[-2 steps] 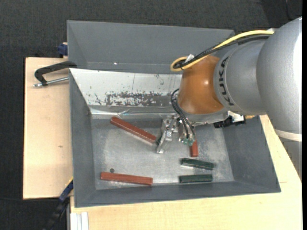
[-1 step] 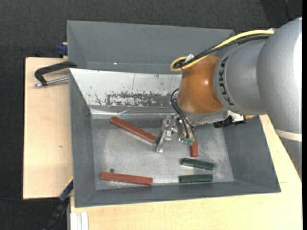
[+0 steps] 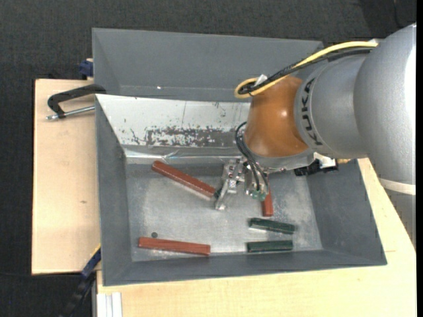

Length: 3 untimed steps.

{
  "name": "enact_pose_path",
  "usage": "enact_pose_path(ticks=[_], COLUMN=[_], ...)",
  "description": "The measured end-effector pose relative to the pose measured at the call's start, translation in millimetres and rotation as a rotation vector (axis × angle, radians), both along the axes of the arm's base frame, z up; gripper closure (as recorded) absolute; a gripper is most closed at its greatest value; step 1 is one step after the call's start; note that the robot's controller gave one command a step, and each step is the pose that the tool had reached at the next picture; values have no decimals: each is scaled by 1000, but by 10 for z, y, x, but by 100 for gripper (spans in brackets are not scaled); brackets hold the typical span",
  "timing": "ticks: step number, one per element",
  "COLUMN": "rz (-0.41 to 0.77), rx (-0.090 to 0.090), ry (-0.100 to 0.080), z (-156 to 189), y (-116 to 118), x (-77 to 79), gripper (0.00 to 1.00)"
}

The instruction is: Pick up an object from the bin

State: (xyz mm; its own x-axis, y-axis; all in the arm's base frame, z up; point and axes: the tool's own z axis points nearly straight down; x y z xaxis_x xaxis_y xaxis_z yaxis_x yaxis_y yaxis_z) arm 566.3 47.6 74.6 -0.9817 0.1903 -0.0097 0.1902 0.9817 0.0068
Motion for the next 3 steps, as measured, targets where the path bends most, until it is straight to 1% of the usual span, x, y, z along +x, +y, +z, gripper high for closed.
enact_pose_path(ticks=[1, 2, 3], rz=[0, 0, -42], rx=[-2, -4, -3], ry=[-5, 4, 3], z=[1857, 1807, 1327], y=[114, 112, 56], x=[111, 97, -44], gripper=[100, 100, 100])
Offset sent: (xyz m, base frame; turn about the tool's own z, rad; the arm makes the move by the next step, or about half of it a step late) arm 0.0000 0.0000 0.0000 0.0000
